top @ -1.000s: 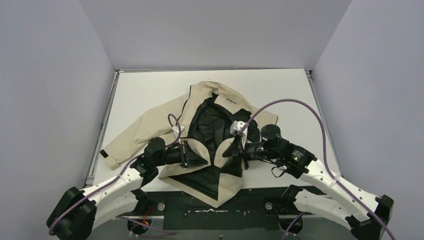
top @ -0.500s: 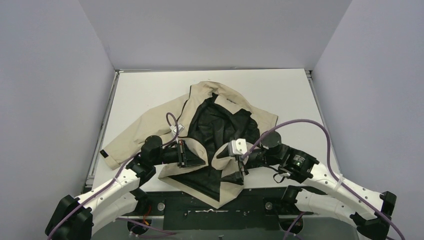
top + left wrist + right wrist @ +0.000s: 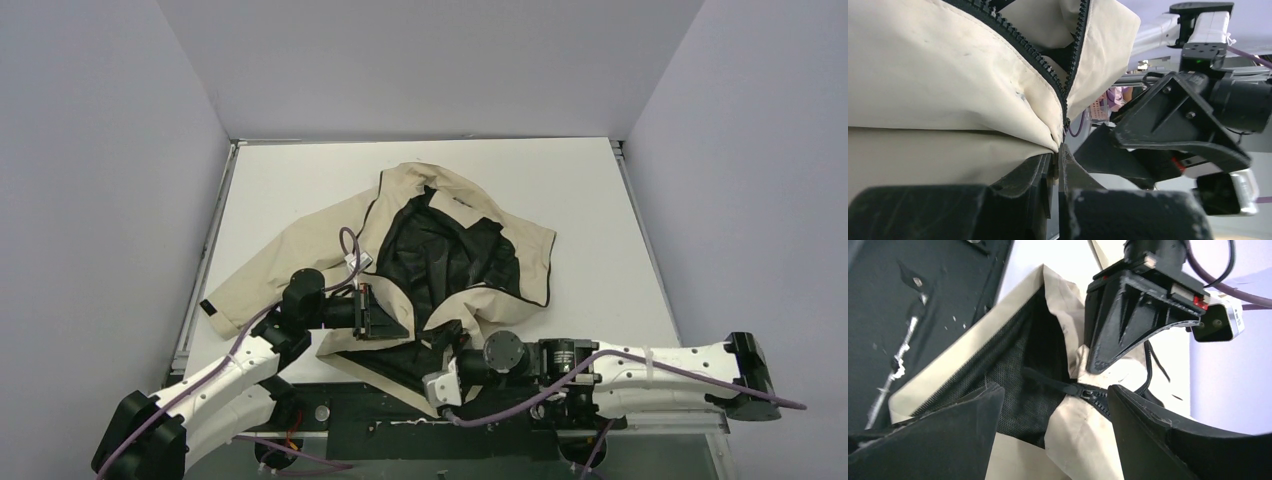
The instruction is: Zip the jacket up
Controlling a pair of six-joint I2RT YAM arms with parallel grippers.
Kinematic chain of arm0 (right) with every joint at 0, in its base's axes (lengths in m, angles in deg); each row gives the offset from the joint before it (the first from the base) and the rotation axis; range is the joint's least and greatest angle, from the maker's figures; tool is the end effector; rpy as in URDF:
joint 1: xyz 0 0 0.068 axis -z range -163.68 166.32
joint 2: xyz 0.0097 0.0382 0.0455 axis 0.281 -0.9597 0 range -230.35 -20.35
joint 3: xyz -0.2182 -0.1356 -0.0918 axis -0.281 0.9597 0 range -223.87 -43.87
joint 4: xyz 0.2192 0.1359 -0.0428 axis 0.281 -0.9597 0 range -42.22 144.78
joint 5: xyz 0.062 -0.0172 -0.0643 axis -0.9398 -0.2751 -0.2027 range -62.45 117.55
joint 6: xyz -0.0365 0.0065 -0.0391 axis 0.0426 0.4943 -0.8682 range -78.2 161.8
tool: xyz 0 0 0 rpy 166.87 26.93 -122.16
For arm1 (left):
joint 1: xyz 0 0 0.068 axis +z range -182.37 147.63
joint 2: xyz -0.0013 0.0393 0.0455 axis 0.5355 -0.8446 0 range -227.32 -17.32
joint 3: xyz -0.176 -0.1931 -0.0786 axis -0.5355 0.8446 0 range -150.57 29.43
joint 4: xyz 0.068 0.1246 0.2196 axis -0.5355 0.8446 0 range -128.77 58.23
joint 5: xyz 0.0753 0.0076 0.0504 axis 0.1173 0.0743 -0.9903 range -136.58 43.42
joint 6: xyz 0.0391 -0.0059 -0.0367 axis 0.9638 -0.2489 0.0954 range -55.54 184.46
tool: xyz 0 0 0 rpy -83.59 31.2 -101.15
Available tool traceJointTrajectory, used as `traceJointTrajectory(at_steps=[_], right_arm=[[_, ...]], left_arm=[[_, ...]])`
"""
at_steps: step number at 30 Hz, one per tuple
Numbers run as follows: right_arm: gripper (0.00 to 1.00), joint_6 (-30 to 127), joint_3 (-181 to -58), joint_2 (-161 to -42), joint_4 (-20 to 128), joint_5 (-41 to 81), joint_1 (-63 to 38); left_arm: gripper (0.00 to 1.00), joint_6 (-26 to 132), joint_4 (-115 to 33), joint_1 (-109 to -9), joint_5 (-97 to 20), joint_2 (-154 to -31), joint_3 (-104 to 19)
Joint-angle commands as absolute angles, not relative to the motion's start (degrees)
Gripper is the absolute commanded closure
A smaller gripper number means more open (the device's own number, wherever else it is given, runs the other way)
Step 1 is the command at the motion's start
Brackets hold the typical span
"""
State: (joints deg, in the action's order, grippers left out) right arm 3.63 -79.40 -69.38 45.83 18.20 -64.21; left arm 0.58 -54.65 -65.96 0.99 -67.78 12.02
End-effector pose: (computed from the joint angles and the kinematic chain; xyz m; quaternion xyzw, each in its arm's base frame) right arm 0.0272 0.1983 0.2723 -0.7359 0.3834 0.2633 0.4921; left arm 0.1384 -0.1236 0.2049 0.0387 0.7733 -0.6224 0.1144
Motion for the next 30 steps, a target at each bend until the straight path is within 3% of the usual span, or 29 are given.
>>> traceJointTrajectory(at_steps=[1,9,19,25,30], right_arm=[[0.22,-7.3,-76.1,-69.8,55.8,41.1,-72.4],[0.22,-21.4,-70.2,-74.5,71.4,55.8,-81.5],[0.23,-32.9,-65.2,-82.8,88.7,60.1,-83.2],[0.31,-31.2,-65.7,-86.2,94.0,58.7,-83.3],[0.51,-27.7,-66.1,-87.7,94.1,58.5,-83.3]], left_arm=[[1.00,0.6,-55.4,-65.5,5.1,-67.6,8.7],[1.00,-0.8,-56.2,-65.4,6.0,-67.2,9.5],[1.00,-1.9,-57.3,-65.4,6.3,-66.3,10.4],[1.00,-2.7,-59.4,-65.4,6.8,-66.5,11.4],[1.00,-3.2,-61.1,-65.4,7.2,-67.0,11.9]])
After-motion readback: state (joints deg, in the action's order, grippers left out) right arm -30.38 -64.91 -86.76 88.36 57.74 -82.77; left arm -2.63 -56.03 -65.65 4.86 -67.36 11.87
